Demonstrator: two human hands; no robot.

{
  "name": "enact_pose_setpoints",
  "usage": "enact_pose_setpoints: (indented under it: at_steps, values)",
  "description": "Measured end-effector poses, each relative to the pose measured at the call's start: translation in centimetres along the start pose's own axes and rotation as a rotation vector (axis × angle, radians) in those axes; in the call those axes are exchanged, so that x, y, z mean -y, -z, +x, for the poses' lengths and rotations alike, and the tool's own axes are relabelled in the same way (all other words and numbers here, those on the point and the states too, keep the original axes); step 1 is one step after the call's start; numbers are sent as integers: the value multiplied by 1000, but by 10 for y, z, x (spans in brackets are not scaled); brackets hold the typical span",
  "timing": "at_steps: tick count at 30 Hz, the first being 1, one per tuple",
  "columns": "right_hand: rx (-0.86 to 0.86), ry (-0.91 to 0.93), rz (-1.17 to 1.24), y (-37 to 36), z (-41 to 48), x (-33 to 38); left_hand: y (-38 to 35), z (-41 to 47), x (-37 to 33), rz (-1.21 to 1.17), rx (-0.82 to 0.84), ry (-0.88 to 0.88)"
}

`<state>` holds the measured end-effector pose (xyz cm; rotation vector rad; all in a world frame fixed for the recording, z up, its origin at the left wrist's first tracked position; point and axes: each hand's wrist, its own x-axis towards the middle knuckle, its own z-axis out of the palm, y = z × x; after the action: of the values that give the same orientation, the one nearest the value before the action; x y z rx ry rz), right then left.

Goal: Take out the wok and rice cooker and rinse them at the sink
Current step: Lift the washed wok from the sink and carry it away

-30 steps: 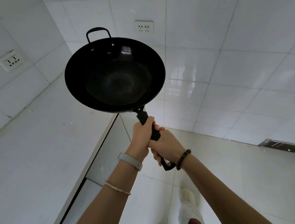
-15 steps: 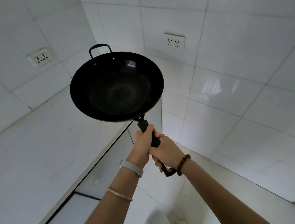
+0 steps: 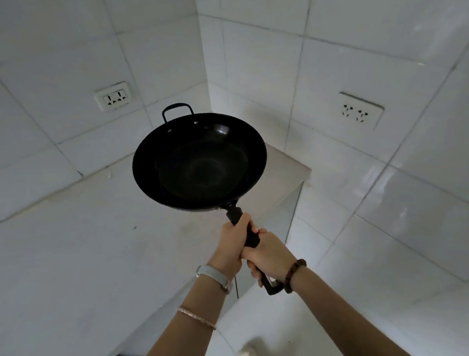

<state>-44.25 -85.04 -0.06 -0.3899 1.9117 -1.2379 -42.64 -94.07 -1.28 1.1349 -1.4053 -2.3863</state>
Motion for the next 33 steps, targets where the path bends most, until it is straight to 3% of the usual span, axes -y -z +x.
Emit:
enact_pose_setpoints:
  at_steps: [20, 33]
  values:
    - [142, -124, -117, 26, 182, 52, 10, 165, -62, -70, -95, 96]
    - [211, -160, -108, 40, 233, 69, 5, 217, -79, -126, -178, 132]
